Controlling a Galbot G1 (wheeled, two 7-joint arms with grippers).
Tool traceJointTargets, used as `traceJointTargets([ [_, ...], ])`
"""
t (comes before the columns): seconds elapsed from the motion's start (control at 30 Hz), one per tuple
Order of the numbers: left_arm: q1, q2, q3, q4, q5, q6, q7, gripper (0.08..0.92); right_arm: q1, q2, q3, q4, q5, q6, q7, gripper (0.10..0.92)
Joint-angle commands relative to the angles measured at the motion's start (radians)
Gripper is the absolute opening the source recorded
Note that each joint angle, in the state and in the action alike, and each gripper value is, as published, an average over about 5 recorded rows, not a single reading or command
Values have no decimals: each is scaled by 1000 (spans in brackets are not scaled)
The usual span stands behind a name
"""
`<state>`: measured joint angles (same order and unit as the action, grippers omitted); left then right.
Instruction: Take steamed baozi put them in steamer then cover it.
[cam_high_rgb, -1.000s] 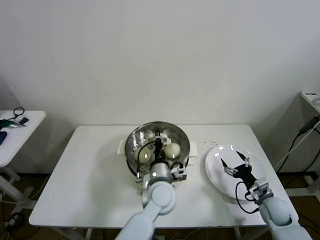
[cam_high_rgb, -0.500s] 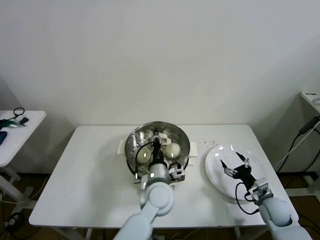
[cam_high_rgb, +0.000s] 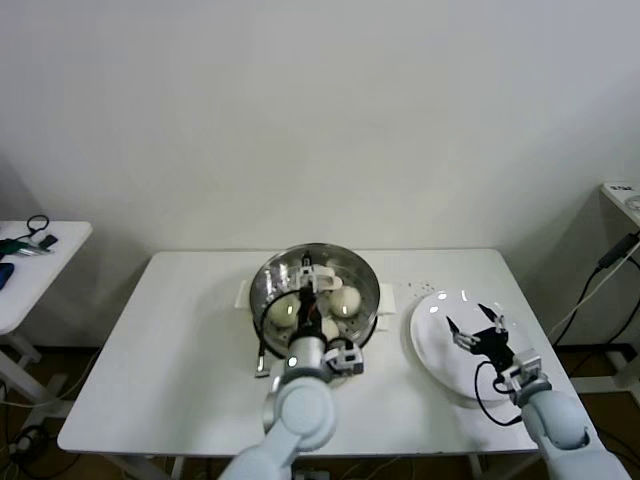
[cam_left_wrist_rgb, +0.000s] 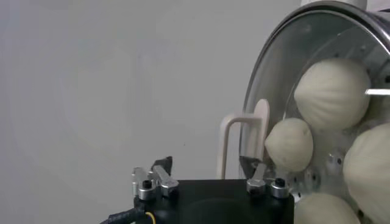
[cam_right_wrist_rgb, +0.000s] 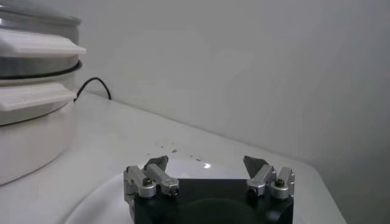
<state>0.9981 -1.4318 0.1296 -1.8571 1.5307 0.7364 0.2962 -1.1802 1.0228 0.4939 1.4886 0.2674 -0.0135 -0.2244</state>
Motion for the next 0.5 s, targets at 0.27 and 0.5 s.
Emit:
traceJointTargets([
  [0.27,159,173,-67,-301,-224,29,-73,822,-21,0,23,52,37,-75,-4,823],
  [0.5,316,222,-211,-366,-424,-99,-233,823,-32,4,35,59,35,-55,-6,823],
])
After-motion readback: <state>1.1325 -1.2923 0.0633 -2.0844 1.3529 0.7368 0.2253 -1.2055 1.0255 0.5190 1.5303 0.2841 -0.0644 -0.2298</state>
